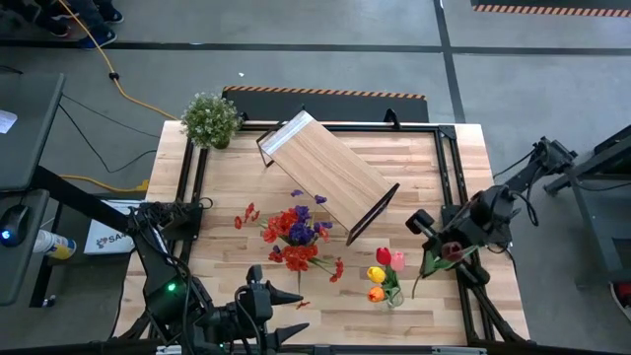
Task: Pick and place flowers into a vace then onto a shelf
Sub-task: Put the dark red tulip into the right transparent vase
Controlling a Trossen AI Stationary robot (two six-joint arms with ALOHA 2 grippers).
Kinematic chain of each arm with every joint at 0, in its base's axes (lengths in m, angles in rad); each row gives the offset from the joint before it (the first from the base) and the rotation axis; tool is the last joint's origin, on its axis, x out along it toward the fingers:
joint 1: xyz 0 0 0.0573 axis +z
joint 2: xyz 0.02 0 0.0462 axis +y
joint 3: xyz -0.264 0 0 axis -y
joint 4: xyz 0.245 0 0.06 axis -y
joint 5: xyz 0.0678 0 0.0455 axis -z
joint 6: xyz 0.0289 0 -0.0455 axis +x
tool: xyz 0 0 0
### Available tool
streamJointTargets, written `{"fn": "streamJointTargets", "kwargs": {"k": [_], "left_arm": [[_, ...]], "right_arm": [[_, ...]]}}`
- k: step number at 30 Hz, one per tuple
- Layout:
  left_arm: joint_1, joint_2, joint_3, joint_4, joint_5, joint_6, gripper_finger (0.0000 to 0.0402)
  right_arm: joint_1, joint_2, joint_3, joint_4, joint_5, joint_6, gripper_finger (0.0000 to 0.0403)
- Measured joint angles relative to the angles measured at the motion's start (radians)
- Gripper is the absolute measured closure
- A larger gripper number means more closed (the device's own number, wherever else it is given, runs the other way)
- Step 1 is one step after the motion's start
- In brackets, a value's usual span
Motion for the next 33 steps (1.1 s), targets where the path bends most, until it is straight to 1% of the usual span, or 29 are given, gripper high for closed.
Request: {"fn": "streamJointTargets", "kwargs": {"k": [9, 13, 18, 24, 29, 33], "left_arm": [[-0.001, 0.0, 0.0, 0.0, 0.003, 0.0, 0.0135], [0.0, 0.0, 0.0, 0.0, 0.023, 0.0, 0.0135], [-0.001, 0.0, 0.0, 0.0, 0.027, 0.0, 0.0135], [-0.001, 0.0, 0.0, 0.0, 0.029, 0.0, 0.0135], [-0.001, 0.0, 0.0, -0.001, 0.032, 0.0, 0.0135], [-0.001, 0.0, 0.0, -0.002, 0.058, 0.0, 0.0135]], "right_arm": [[0.051, 0.005, 0.0, -0.007, 0.148, -0.053, 0.0403], [0.079, 0.005, 0.0, -0.058, 0.219, -0.059, 0.0403], [0.127, 0.005, 0.0, -0.1, 0.269, -0.055, 0.0403], [0.21, 0.005, 0.0, -0.112, 0.351, -0.059, 0.0403], [0.292, 0.005, 0.0, -0.11, 0.471, -0.097, 0.0403], [0.359, 0.004, 0.0, -0.106, 0.569, -0.125, 0.0403]]}}
